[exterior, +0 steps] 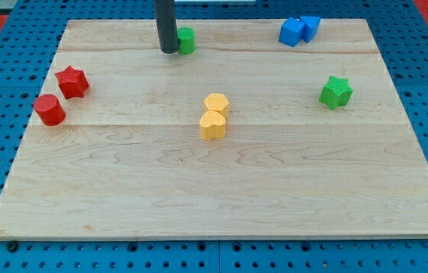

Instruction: Separate the blue blocks

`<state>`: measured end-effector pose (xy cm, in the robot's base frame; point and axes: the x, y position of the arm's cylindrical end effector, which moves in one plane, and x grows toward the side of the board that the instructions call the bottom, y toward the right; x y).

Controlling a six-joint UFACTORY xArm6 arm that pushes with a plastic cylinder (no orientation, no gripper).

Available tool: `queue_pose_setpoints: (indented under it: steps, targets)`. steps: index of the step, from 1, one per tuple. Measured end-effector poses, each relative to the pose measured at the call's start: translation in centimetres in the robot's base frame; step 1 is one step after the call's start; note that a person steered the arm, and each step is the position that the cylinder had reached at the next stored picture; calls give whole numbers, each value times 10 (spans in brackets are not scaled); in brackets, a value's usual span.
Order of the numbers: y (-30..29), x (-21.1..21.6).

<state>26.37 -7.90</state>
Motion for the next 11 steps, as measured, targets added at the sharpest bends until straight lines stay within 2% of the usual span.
queue_pose_setpoints:
  steps: [1,3,4,5,6,7,8,9,10,11]
  targets:
    - [16,-13]
    - [26,-8]
    - [-24,-23]
    - [-28,-62]
    - [24,-53]
    - [88,13]
    - [121,49]
    - [86,16]
    - [135,10]
    - [212,53]
